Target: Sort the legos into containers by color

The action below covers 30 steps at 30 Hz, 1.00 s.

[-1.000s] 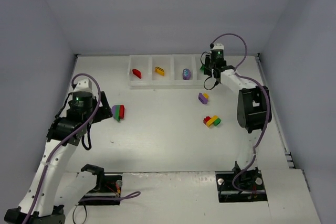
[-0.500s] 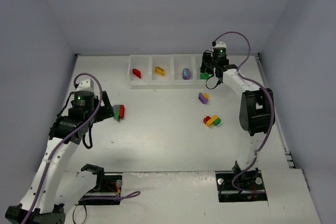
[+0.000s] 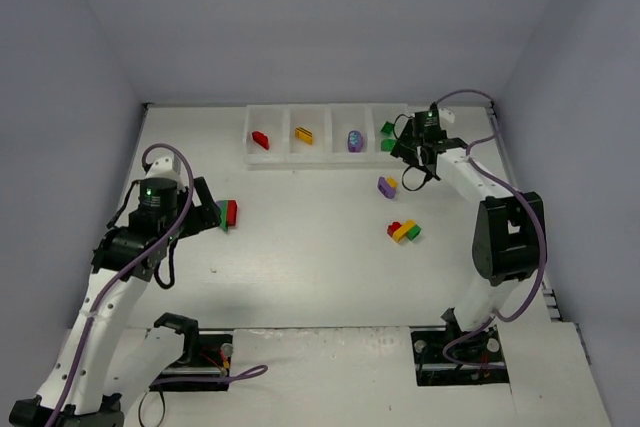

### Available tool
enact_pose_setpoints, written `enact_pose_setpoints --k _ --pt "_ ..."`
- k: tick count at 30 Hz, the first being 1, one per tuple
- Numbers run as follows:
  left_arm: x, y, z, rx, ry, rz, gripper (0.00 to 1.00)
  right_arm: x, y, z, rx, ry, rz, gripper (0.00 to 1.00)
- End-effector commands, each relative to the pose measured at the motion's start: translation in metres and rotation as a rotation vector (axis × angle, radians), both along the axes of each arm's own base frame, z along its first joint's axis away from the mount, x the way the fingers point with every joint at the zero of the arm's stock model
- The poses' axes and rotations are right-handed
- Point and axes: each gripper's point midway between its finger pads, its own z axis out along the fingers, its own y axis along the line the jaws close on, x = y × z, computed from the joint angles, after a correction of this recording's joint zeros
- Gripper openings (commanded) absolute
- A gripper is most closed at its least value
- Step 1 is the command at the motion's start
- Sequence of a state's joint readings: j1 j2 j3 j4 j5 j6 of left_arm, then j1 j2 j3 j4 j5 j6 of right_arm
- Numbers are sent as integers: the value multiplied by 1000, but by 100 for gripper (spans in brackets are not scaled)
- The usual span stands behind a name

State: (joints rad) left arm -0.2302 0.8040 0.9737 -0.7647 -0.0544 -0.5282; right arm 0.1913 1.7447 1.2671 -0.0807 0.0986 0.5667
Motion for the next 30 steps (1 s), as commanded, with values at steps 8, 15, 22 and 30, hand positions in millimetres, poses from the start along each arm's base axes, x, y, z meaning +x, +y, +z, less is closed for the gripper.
enact_pose_setpoints --k 8,15,22,30 --pt "-5 -6 8 -43 -51 -17 77 -27 6 -41 -4 115 -19 26" --pt "-6 -7 5 -46 -42 -20 77 -37 14 -68 -52 181 59 12" --pt "-7 -6 2 -45 -34 -20 77 -45 31 -82 -71 211 138 10" --pt "-9 -6 0 -39 -24 -23 77 -65 73 -87 -15 233 197 9"
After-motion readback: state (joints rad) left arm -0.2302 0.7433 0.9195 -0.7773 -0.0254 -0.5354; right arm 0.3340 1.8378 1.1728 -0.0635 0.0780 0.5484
